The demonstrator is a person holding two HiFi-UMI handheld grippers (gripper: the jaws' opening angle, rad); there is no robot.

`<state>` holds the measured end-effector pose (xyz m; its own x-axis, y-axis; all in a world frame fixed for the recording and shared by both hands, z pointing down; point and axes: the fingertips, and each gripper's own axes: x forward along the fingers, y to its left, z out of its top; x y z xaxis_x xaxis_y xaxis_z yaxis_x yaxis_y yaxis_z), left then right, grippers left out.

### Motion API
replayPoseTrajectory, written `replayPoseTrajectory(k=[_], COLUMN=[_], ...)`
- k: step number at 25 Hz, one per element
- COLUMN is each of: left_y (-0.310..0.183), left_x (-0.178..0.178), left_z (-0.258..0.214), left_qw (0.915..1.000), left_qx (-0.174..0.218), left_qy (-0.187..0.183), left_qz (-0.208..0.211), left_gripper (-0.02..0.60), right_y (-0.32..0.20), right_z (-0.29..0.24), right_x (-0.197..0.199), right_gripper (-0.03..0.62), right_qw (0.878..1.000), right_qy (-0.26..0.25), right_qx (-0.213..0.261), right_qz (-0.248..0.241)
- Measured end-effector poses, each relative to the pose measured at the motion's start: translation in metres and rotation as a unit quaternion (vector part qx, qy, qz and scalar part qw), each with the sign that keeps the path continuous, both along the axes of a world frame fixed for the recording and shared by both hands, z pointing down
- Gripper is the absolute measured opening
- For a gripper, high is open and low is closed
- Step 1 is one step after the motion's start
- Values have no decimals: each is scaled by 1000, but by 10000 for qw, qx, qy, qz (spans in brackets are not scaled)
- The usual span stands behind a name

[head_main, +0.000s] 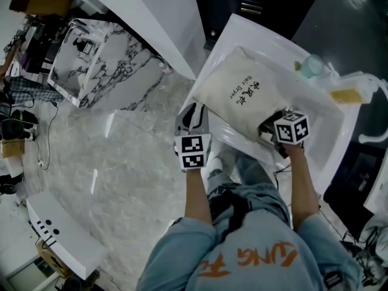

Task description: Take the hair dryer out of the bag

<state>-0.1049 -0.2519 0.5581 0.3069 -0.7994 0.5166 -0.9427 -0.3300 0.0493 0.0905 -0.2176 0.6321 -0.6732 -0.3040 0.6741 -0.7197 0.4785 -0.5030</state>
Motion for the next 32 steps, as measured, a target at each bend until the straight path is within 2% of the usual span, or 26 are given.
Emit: replayPoseTrajectory(k=[3,6,9,15,23,32], left_y=[-1,1,5,3,6,5], left_x=[-1,14,30,17,13,11], left_z=[6,19,32,51,64,65], left_qw=[9993,9959,9912,9811,9767,9747], left_qx=[-93,-266,-451,-817,-1060,-1094], left_qy=[-357,-732,-945,-1622,-1708,-1790], left_qz=[56,465,807,662,744,775], left_gripper=[89,89,89,89,91,83], right_y=[12,19,24,34,49,74], right_z=[-4,-11,-20,-35,-45,-59], right_x=[6,13,17,32,63,96], right_gripper=[233,230,229,229,226,225], right_qw=[9999,9996,9990,9966,9974,9956], right_qy=[-88,-118,-86,227,459,591], right_qx=[48,164,313,565,512,511], right_qz=[-95,-208,-299,-559,-231,519])
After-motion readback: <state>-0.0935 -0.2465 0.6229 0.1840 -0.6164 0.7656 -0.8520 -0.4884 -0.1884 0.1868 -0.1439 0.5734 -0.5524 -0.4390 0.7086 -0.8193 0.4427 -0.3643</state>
